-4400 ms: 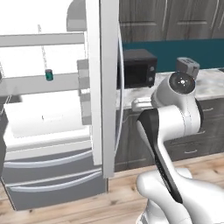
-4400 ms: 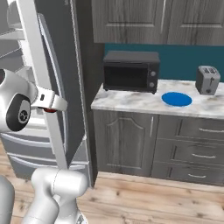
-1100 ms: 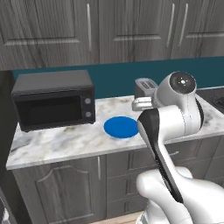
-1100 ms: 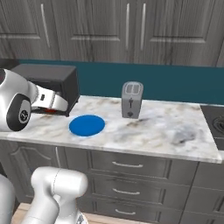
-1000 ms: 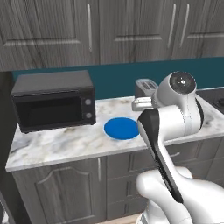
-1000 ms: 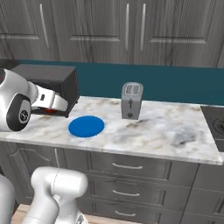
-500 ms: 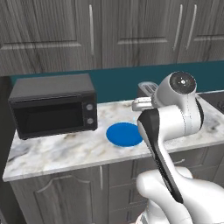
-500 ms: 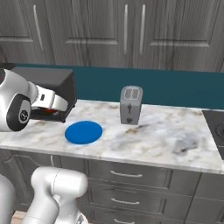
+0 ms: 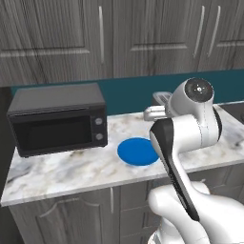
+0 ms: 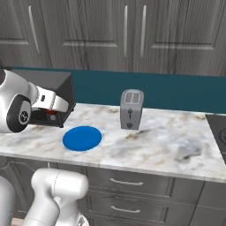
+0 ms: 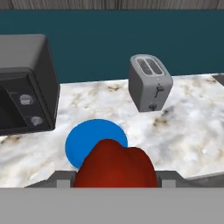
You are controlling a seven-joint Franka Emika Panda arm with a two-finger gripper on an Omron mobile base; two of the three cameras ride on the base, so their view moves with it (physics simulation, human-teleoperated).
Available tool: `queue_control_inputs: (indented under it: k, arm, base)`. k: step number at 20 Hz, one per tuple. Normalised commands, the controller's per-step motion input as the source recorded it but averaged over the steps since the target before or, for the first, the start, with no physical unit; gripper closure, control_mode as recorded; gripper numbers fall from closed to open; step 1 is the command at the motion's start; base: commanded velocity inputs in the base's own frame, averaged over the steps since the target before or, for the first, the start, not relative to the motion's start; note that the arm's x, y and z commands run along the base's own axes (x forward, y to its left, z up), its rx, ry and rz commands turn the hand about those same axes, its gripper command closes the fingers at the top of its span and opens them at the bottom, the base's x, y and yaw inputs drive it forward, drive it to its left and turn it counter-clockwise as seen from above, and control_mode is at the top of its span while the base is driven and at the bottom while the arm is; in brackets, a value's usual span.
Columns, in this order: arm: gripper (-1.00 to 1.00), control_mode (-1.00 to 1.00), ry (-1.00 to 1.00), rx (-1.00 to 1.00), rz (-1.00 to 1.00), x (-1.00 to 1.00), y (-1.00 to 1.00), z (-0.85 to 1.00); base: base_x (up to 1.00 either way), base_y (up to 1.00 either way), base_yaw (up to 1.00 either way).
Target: Pick bell pepper from the fridge and place it on the plate on the counter.
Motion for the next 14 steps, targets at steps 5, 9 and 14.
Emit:
queue_control_inputs:
  k: [5, 9, 14]
  arm:
    - [1.00, 1.00, 0.00, 0.00, 0.00, 0.00, 0.00, 0.00]
    - [1.00, 1.00, 0.00, 0.00, 0.00, 0.00, 0.00, 0.00]
    - [1.00, 1.00, 0.00, 0.00, 0.00, 0.00, 0.00, 0.00]
  base:
    - [0.32, 0.00, 0.00]
    - [0.27, 0.00, 0.00]
    - [0.23, 0.00, 0.00]
